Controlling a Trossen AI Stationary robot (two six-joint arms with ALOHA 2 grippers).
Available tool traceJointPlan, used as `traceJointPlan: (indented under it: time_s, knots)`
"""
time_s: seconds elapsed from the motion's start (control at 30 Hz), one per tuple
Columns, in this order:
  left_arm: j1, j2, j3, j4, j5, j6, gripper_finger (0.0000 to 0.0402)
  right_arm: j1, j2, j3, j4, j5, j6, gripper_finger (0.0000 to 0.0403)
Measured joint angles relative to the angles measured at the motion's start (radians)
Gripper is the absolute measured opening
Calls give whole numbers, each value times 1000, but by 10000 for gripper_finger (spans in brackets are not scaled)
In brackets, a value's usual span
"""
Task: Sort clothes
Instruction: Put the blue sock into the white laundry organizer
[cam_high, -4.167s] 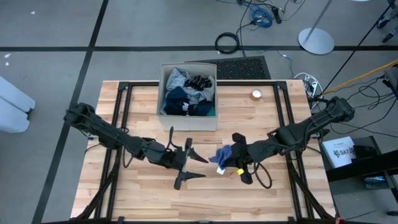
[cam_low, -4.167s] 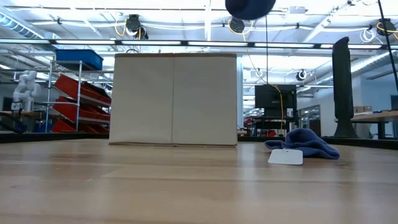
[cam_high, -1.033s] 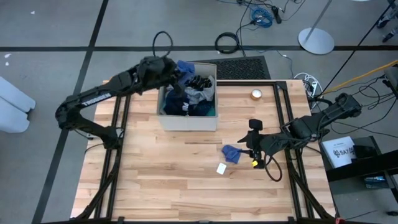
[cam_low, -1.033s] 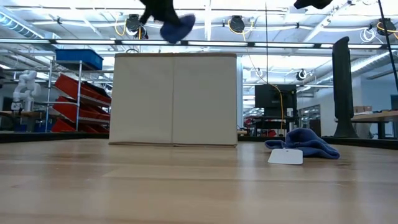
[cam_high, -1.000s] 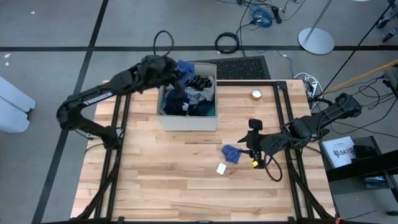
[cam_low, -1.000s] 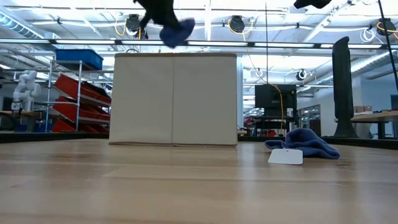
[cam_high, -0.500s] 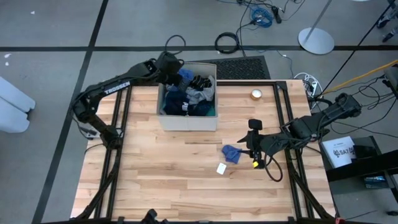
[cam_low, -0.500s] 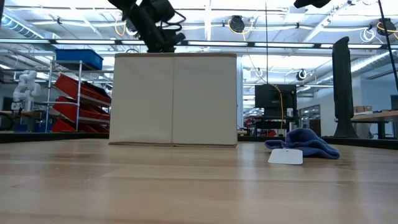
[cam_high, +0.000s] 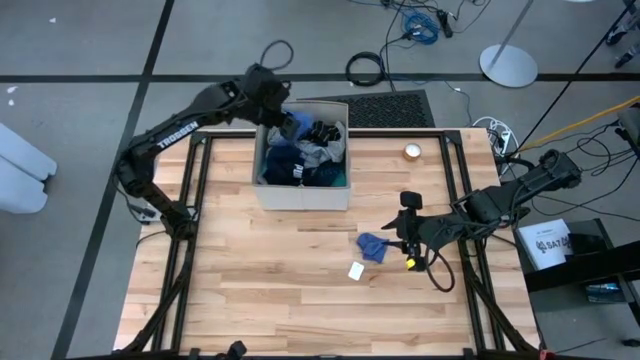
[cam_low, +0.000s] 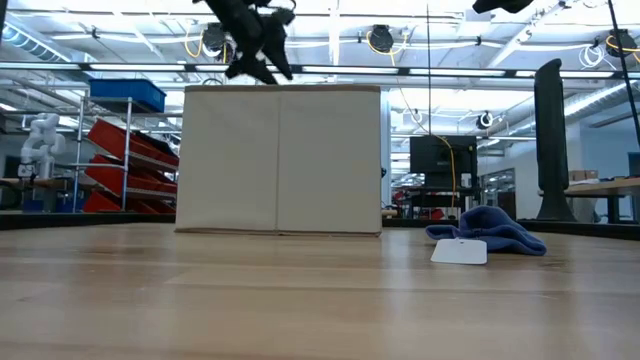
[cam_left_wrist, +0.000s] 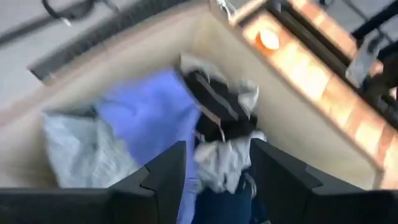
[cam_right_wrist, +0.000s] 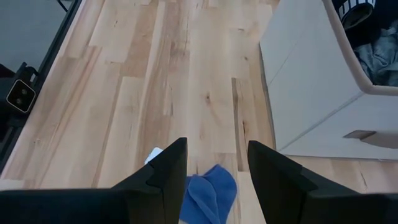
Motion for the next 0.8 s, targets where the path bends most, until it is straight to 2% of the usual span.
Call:
traceJointPlan:
  time_s: [0.17, 0.37, 0.5, 0.63, 0.8]
  knots:
    - [-8, -2, 126, -43, -28, 1, 188, 0, 0, 0, 0, 0, 18, 157]
    - [-92, -19, 154, -48, -8, 47, 189, 0, 0, 0, -5, -1, 76, 157]
    - [-198, -36, 154, -48, 32, 81, 189, 0, 8, 0, -45, -5, 135, 157]
    - [-343, -49, 154, -63, 29, 94, 189, 0, 35, -1, -87, -5, 185, 157]
    - [-551, -101, 67, -51, -124, 95, 189, 0, 112, -1, -123, -33, 205, 157]
